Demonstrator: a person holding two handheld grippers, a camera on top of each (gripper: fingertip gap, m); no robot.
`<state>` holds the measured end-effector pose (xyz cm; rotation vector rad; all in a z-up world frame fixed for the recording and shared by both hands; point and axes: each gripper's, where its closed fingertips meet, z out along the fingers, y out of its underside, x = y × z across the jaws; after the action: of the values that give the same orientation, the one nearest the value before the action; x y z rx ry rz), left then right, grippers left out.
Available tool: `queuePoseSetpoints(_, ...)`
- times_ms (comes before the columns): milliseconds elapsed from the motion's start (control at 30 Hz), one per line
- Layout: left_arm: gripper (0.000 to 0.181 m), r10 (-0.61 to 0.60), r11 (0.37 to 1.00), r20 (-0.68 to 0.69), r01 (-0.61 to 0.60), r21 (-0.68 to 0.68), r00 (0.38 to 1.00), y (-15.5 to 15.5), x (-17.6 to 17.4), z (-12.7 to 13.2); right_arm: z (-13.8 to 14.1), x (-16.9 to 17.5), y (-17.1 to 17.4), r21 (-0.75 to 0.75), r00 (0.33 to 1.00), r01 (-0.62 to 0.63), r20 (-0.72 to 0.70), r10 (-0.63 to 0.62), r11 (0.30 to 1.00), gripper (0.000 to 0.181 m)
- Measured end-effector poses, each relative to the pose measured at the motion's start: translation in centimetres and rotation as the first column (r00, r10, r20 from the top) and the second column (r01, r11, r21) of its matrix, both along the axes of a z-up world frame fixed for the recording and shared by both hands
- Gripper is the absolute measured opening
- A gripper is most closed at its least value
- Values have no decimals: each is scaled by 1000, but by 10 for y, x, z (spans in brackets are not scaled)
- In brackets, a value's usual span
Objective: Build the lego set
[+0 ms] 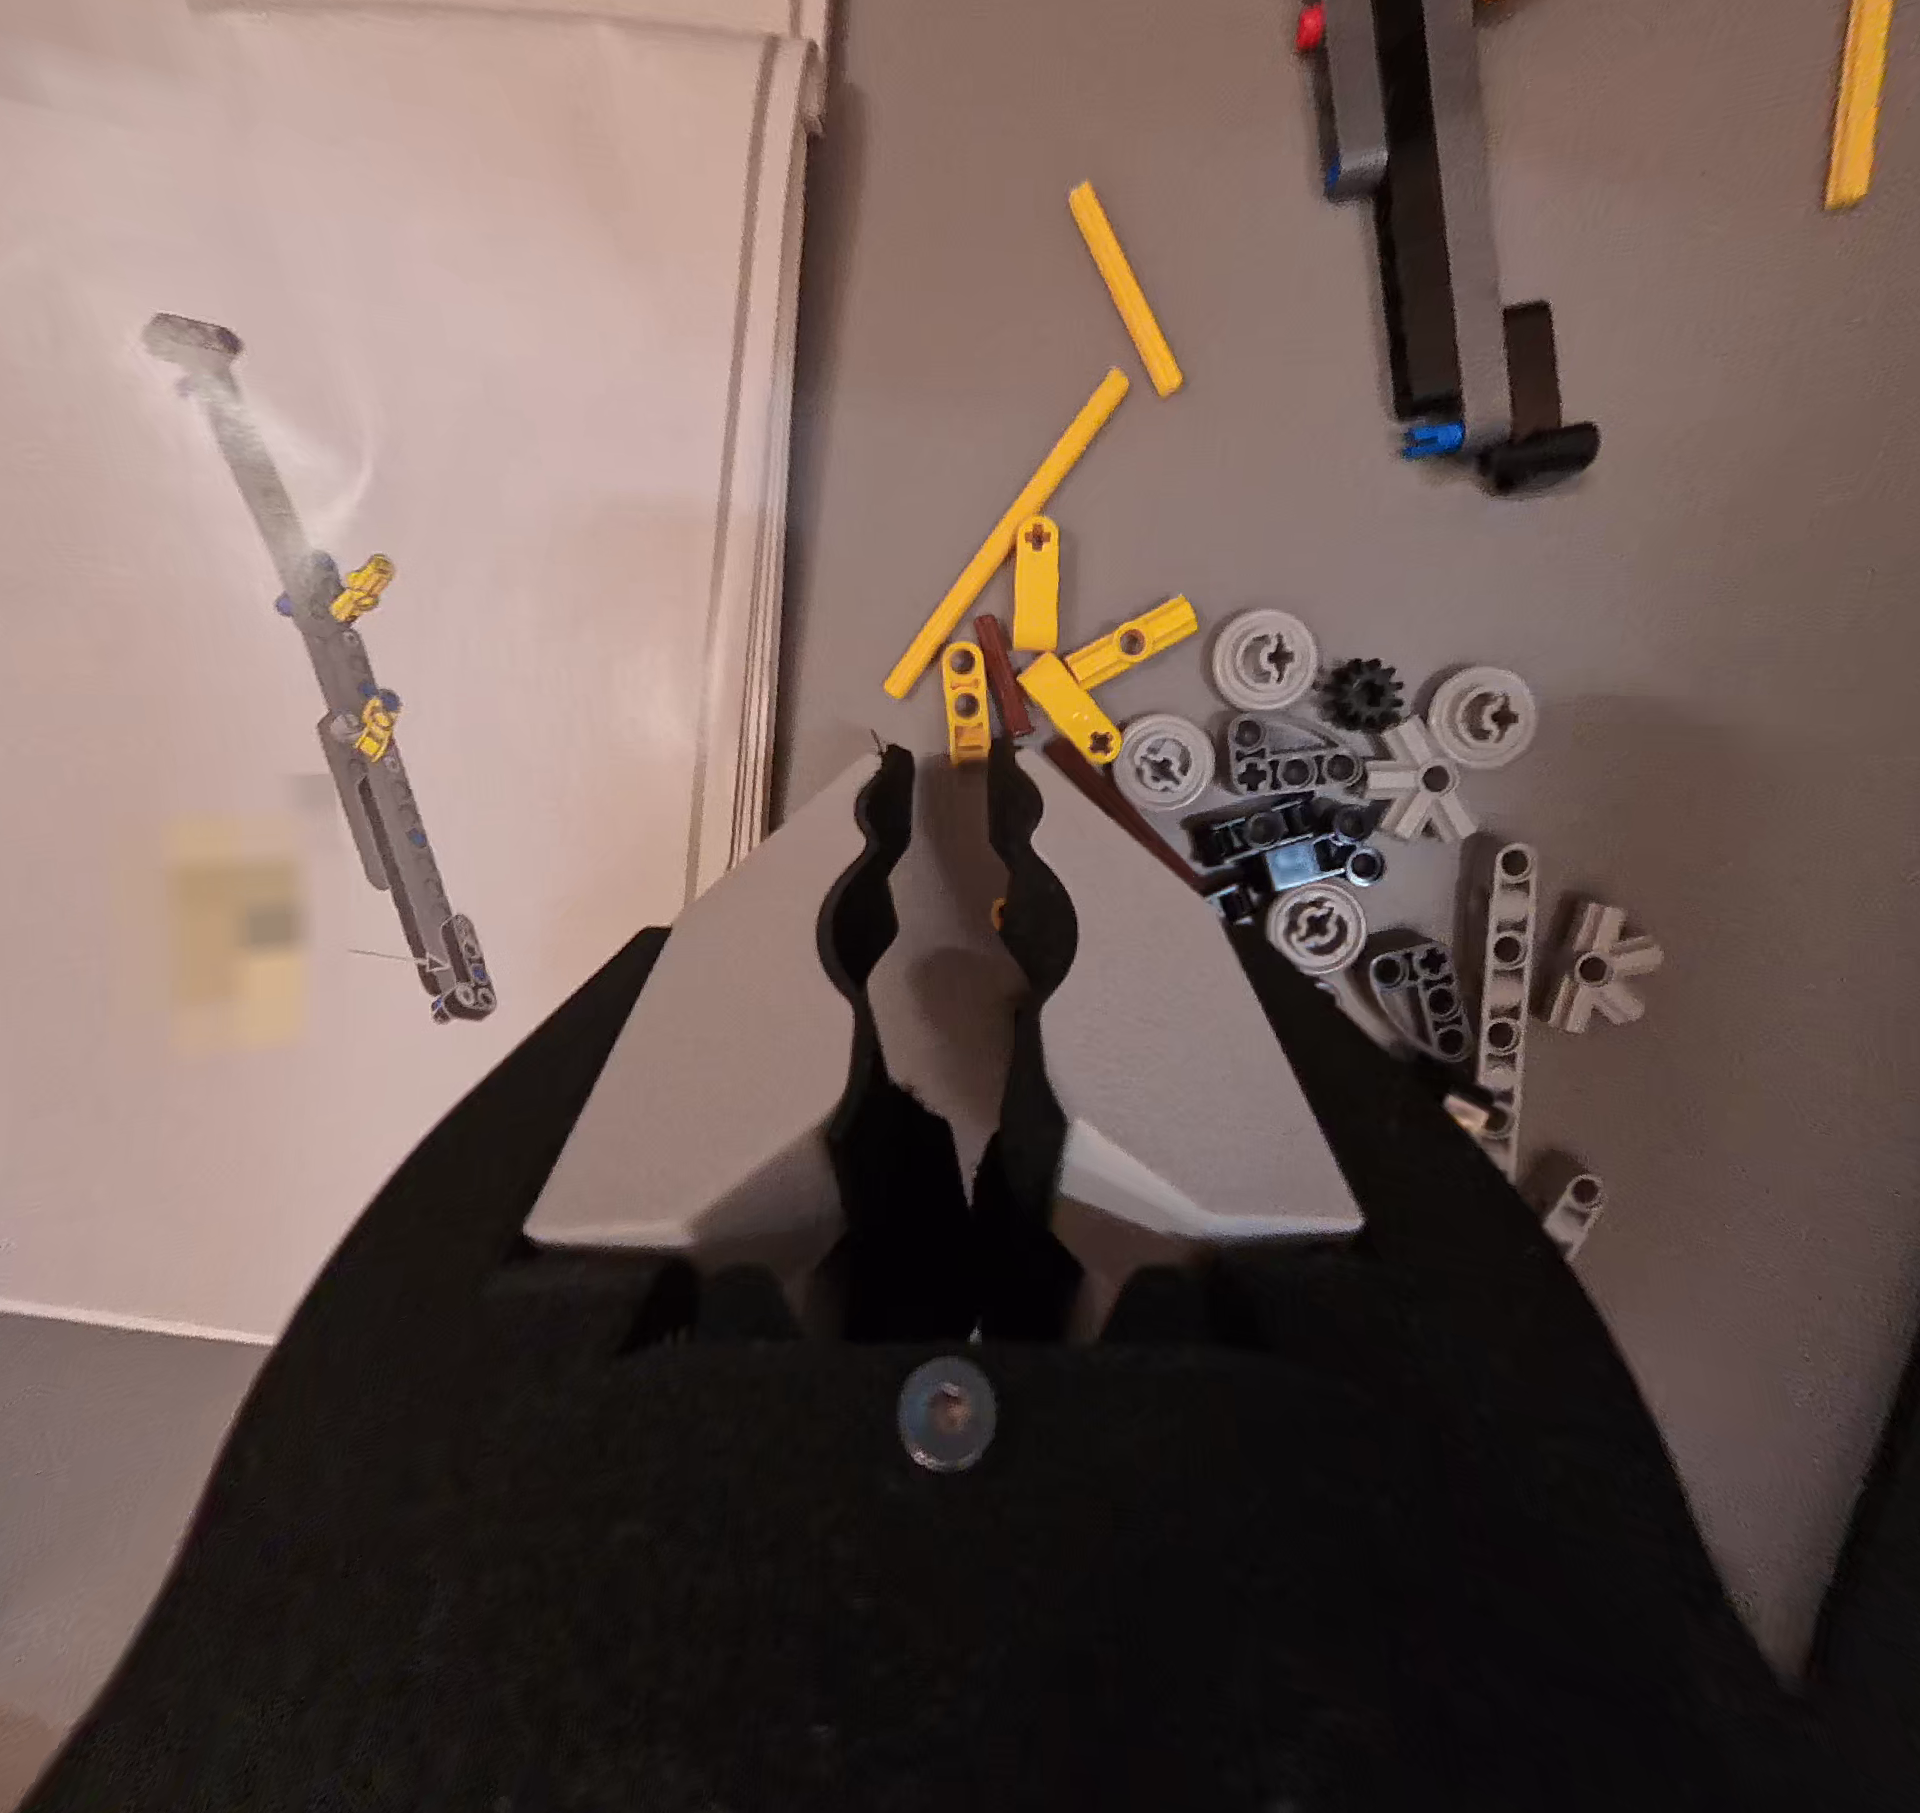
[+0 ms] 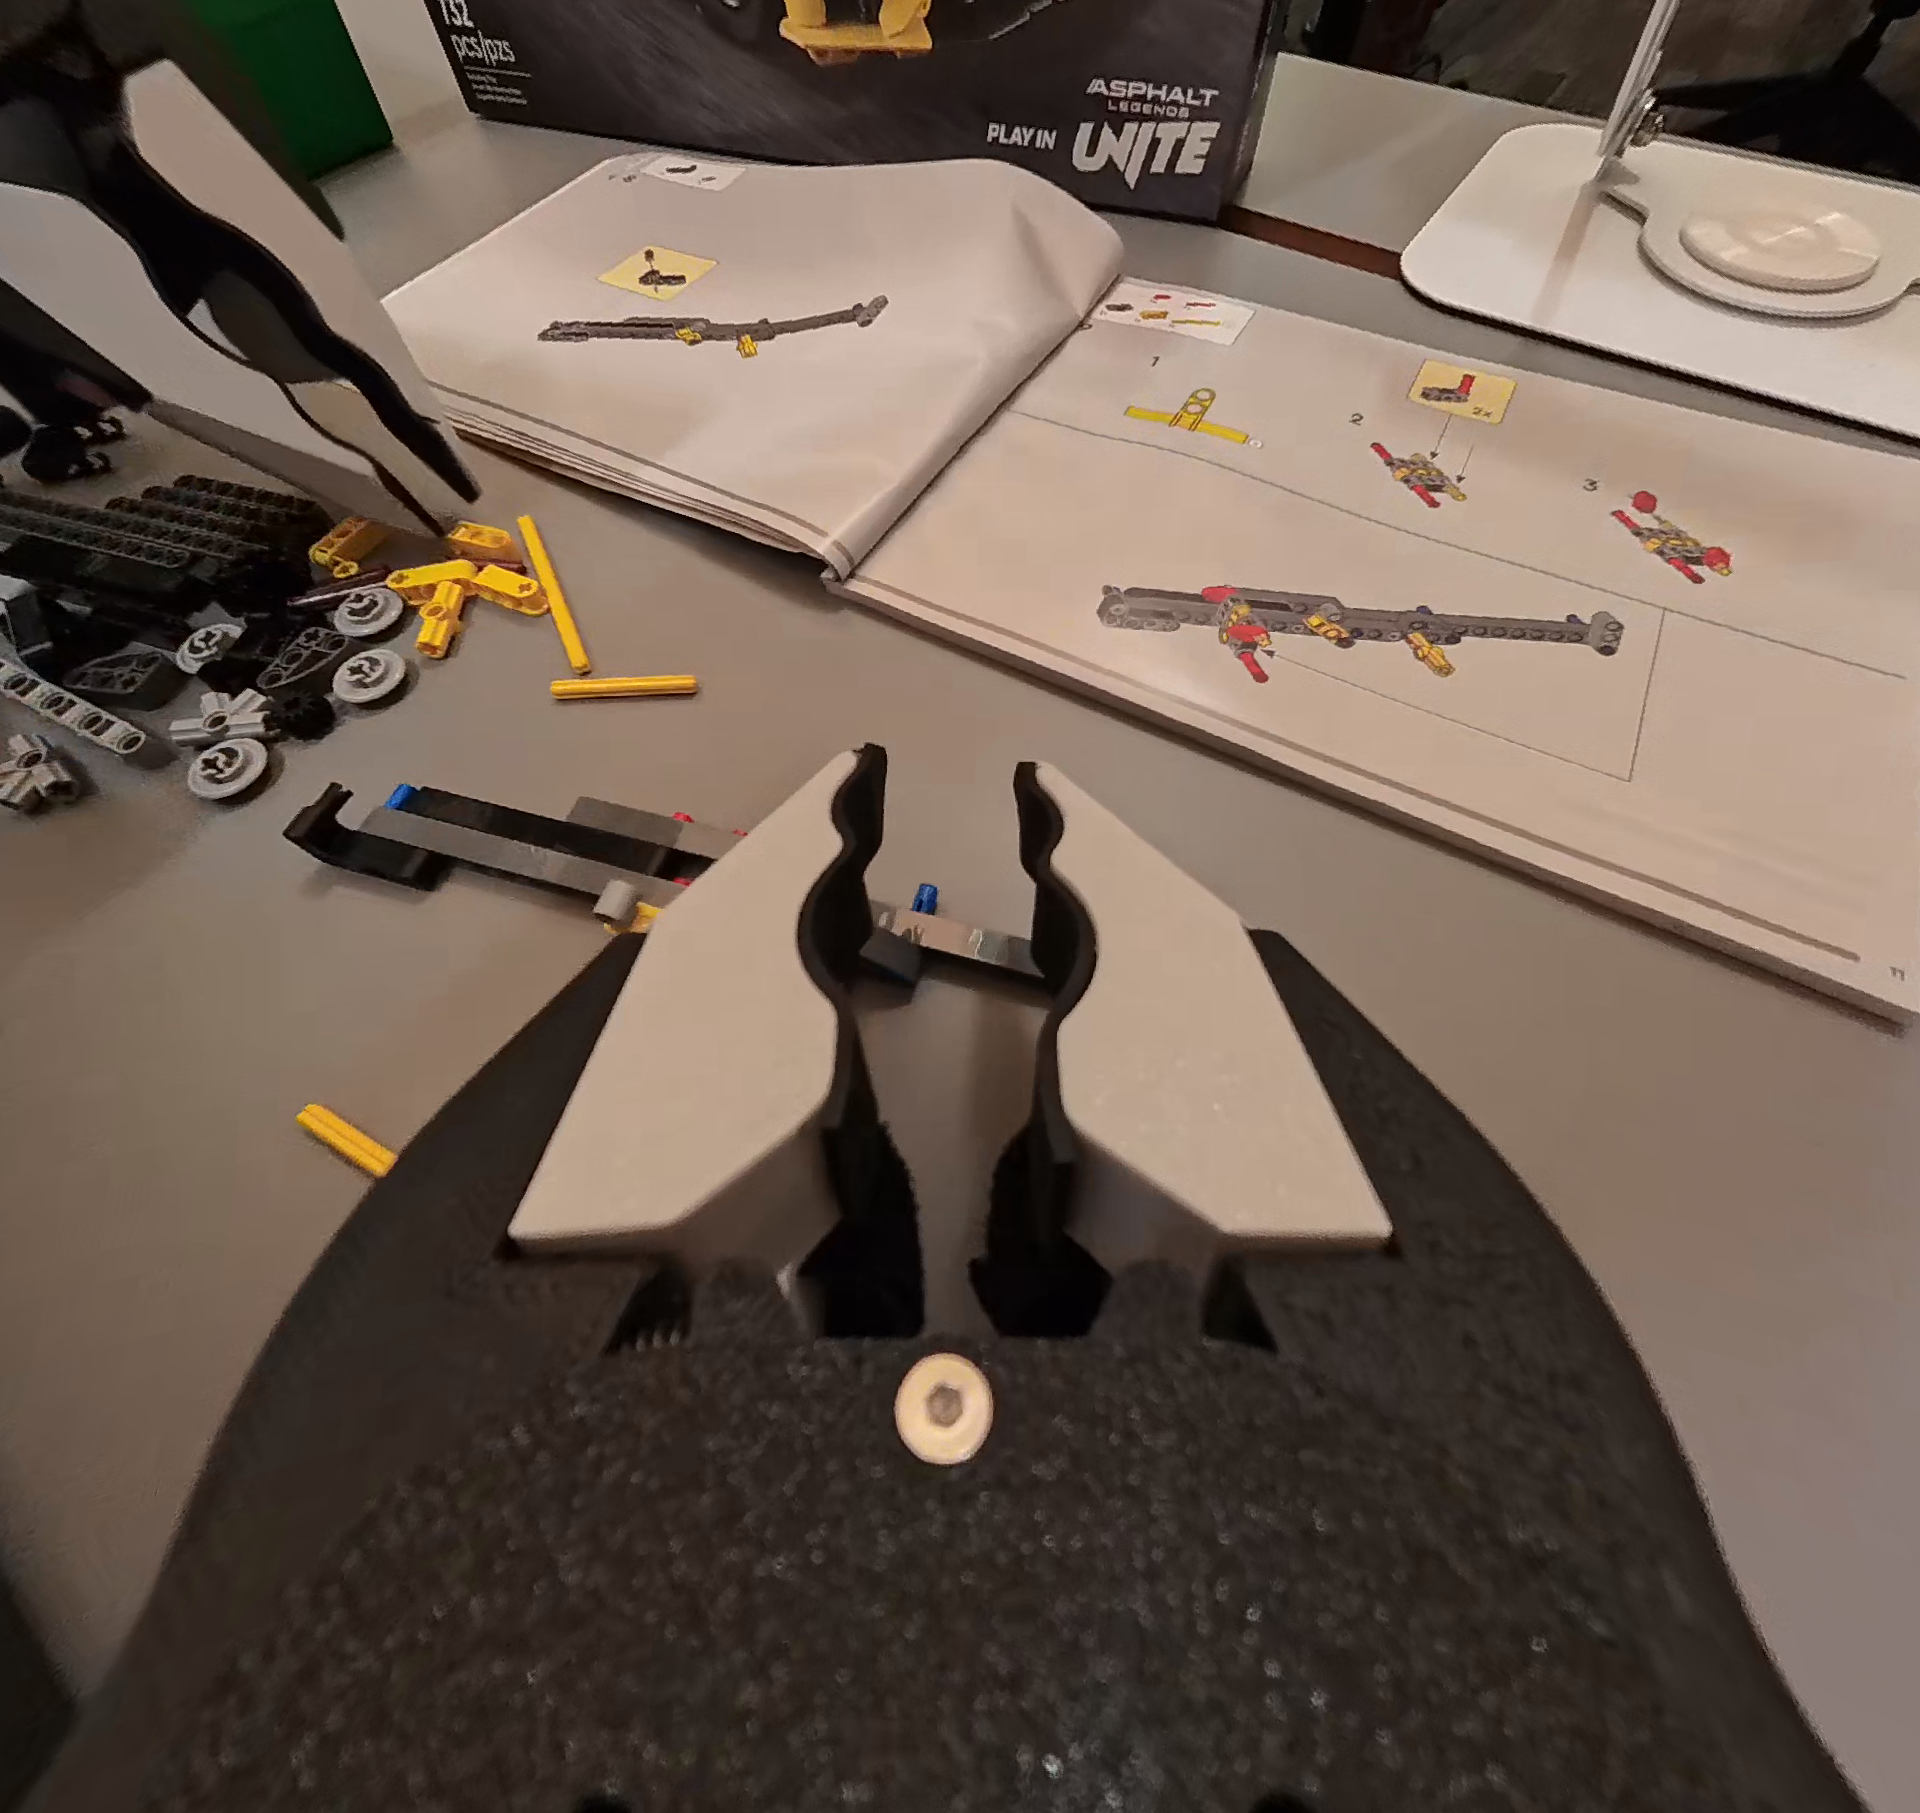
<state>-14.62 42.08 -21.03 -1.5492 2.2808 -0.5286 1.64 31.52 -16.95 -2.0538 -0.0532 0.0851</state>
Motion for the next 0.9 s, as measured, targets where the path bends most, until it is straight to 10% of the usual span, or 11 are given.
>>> queuePoseSetpoints(500, 7, -29, 997, 185, 42, -69, 982, -14, 16, 30, 1, -3, 2, 5, 1000, -15, -12, 15, 1000, 25)
queuePoseSetpoints(900, 7, 131, 986, 634, -33, -164, 762, -83, 84, 92, 63, -57, -2, 306, 926, -235, -217, 308, 923, 32)
